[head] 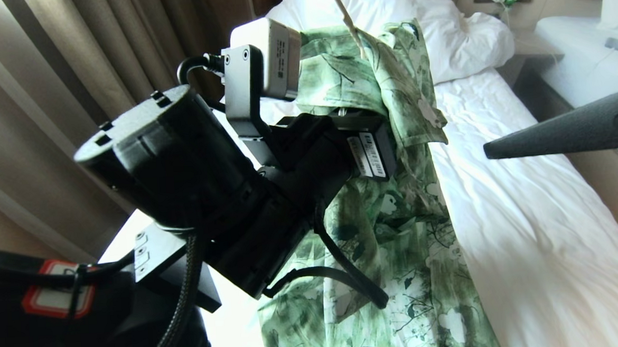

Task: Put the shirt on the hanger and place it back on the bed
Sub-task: Hook the other side of the shirt onto the hanger, then take the clothes hanger out of the clothes

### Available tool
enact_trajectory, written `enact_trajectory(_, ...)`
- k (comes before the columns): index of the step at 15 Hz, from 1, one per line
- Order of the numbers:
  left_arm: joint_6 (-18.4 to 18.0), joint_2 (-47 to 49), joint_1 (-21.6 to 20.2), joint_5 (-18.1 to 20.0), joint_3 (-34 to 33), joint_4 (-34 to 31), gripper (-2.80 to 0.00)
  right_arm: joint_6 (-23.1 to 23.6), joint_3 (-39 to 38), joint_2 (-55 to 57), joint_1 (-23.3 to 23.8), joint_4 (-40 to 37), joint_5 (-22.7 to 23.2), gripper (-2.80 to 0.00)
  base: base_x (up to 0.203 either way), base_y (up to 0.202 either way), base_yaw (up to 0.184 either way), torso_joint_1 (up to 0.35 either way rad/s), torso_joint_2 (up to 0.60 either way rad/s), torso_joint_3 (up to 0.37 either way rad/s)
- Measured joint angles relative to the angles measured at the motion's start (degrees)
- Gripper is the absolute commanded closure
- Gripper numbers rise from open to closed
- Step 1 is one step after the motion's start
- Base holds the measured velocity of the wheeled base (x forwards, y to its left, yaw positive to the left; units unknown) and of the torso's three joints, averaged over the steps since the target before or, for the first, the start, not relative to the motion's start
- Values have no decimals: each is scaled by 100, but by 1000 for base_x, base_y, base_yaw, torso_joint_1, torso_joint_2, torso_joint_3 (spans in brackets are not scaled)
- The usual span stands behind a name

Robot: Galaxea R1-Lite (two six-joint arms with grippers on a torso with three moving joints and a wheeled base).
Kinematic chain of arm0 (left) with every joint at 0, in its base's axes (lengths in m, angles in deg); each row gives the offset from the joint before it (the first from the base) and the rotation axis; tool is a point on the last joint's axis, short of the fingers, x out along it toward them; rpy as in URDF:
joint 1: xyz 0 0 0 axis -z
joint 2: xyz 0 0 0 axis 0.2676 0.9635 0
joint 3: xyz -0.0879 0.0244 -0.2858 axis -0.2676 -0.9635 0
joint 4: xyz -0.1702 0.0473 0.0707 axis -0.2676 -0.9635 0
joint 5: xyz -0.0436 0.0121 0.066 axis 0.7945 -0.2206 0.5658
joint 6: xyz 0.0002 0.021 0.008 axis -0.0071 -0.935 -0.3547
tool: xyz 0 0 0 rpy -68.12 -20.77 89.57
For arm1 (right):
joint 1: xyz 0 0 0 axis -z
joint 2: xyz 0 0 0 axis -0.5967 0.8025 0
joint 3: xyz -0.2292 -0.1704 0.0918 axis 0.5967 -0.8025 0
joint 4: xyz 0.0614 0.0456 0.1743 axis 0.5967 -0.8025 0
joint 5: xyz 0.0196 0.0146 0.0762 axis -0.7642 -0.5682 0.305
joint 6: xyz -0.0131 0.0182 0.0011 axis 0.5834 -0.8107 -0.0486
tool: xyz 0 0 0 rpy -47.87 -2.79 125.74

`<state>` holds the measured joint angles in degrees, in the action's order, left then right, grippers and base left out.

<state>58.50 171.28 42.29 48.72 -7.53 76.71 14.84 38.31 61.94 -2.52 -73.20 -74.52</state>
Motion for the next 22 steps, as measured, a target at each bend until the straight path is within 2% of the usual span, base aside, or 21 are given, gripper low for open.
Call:
enact_trajectory(1, 2, -32, 45, -10, 0, -28, 0, 0, 208, -26, 5, -9, -10, 0, 0, 0, 0, 0, 0, 0)
enact_trajectory(5, 22, -113, 380, -1, 76, -561, 0, 74, 1042, 47, 16, -185, -221, 0, 0, 0, 0, 0, 0, 0)
enact_trajectory(7, 41, -93, 542, -16, 215, -596, 0, 155, 1293, 172, 16, -205, -383, 0, 0, 0, 0, 0, 0, 0)
enact_trajectory(10, 52, 27, 867, -140, 286, -591, 0, 663, 1389, 335, -142, -212, -984, 0, 0, 0, 0, 0, 0, 0)
enact_trajectory(13, 124, 297, 993, -140, 363, -594, 0, 1313, 1419, 338, -240, -13, -1159, 0, 0, 0, 0, 0, 0, 0)
enact_trajectory(17, 141, 646, 1058, -108, 631, -600, 0, 1997, 1377, 258, -257, 215, -1154, 0, 0, 0, 0, 0, 0, 0)
enact_trajectory(18, 139, 716, 1069, -110, 708, -607, 0, 2062, 1367, 252, -257, 203, -1154, -280, 0, 0, 0, 0, 0, 0)
enact_trajectory(22, 137, 881, 1121, -112, 897, -662, 0, 2324, 1093, 188, -257, 97, -1159, -280, 0, 0, 0, 0, 0, 0)
